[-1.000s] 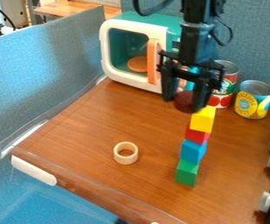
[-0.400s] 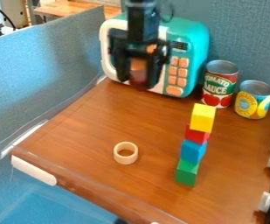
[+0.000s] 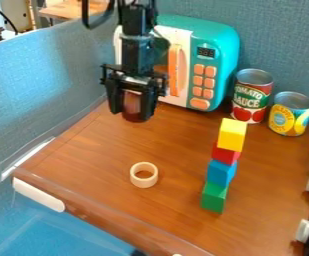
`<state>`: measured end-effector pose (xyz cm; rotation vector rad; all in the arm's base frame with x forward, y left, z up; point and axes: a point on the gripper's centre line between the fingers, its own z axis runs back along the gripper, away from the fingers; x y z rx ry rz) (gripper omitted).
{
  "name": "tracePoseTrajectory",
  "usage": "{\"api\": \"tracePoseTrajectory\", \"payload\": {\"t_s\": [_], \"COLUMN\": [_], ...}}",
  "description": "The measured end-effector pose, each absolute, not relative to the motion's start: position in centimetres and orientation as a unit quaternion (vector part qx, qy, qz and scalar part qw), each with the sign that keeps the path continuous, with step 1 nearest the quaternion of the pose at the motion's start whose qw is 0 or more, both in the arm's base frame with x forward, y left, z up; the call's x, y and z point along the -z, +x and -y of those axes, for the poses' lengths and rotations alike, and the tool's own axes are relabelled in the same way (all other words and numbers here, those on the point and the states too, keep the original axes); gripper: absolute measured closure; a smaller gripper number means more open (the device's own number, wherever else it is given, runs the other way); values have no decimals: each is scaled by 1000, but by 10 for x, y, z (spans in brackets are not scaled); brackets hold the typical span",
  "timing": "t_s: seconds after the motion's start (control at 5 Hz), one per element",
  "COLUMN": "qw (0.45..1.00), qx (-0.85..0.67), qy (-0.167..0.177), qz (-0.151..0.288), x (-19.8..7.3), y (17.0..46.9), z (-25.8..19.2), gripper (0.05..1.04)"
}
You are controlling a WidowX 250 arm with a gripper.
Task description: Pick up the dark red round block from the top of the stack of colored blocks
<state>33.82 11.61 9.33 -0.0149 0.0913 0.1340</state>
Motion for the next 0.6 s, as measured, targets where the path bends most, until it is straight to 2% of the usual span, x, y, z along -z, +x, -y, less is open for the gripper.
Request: {"api": "tracePoseTrajectory", "payload": {"t_s": [0.4,0.6], "qw": [991,988], "qx": [-117,-143], "qy": [-62,-55], "qz": [-15,-13], "x": [-69,-56], "y": [345,347], "z": [-136,-143], "gripper": [328,327]}}
